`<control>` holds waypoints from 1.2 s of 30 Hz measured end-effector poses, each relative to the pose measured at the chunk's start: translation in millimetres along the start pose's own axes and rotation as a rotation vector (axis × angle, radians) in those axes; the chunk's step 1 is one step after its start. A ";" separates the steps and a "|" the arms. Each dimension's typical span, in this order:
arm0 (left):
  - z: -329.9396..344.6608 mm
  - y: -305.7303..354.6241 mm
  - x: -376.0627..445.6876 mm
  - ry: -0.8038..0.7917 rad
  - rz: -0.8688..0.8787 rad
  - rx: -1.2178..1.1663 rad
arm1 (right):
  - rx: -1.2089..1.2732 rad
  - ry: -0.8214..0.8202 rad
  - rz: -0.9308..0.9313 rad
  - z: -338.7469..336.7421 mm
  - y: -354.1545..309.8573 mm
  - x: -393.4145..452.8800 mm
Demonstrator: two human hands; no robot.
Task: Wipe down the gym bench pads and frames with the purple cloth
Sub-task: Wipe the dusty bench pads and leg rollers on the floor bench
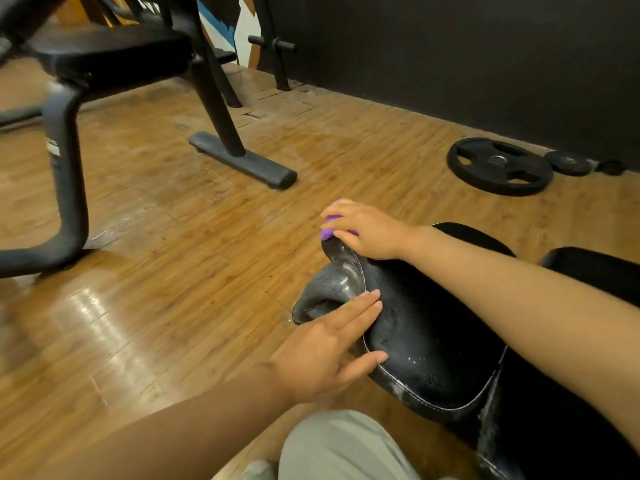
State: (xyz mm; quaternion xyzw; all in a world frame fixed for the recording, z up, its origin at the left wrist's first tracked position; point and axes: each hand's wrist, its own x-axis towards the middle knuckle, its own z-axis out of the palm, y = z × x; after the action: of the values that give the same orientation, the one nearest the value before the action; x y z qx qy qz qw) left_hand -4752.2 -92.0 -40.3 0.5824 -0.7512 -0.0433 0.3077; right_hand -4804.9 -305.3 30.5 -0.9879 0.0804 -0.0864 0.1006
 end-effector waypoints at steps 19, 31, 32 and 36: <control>-21.4 -17.6 14.1 -0.027 -0.027 0.041 | 0.090 0.103 0.304 0.3 -53.2 -156.7; -32.4 -41.1 48.6 -0.454 -0.133 0.089 | 0.000 0.048 0.251 7.4 -92.4 -147.3; -31.3 -42.4 48.3 -0.448 -0.129 0.097 | 0.009 0.005 0.205 6.8 -100.6 -159.4; -33.2 -39.1 47.8 -0.444 -0.140 0.090 | 0.044 -0.110 0.089 -3.9 -100.1 -176.2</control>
State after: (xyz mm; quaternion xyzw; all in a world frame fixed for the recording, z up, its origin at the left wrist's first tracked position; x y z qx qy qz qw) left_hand -4708.3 -137.8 -10.3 0.6223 -0.7595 -0.1580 0.1049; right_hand -4962.8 -178.2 28.3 -0.9841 0.1169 -0.0292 0.1303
